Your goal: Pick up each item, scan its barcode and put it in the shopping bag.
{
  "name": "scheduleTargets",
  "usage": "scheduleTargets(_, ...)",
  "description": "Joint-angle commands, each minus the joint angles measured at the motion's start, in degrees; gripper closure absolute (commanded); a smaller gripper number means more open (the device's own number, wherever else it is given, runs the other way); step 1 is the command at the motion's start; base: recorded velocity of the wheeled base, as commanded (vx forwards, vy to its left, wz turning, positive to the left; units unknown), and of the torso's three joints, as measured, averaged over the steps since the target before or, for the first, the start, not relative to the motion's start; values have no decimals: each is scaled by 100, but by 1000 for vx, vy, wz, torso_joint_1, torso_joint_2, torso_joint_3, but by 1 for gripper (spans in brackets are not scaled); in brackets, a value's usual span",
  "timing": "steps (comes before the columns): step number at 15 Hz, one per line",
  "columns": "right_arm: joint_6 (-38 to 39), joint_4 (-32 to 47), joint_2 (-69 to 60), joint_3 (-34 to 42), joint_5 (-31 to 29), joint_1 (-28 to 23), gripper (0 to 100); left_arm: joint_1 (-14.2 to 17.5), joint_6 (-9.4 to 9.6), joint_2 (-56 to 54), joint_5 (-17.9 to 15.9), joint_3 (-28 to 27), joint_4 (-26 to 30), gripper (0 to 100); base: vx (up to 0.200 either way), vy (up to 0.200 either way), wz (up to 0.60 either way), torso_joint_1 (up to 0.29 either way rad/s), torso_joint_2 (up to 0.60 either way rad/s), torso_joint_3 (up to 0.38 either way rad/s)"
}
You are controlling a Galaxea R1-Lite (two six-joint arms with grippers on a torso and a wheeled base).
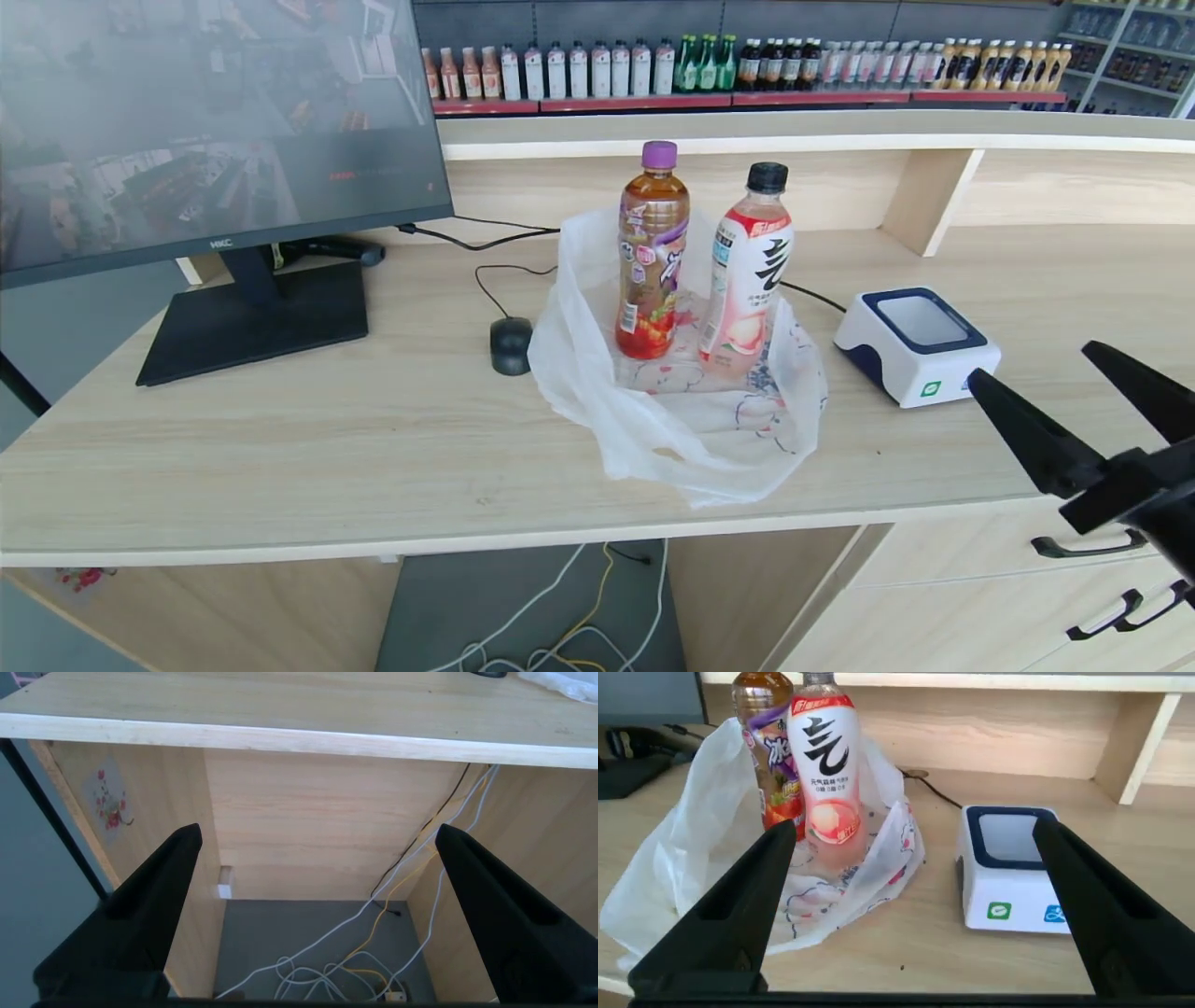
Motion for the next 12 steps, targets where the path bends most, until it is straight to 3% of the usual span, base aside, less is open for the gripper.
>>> scheduleTargets(1,721,1679,-2087,407,-54,-404,0,4,-7,-2,1,0,-2,0,0,0,0,0,0,0)
scheduleTargets(4,1046,4149,-3607,390,-28,-114,0,4,-7,-2,1,0,-2,0,0,0,0,0,0,0)
scheduleTargets(9,378,7875,-6385,398,-10,387,0,4,-7,-2,1,0,-2,0,0,0,0,0,0,0)
scheduleTargets(10,308,8420,-6877,363,16,396,0,4,-7,-2,1,0,-2,0,0,0,0,0,0,0)
scheduleTargets(12,282,8482,-7079,390,166,343,0,4,-7,-2,1,0,-2,0,0,0,0,0,0,0)
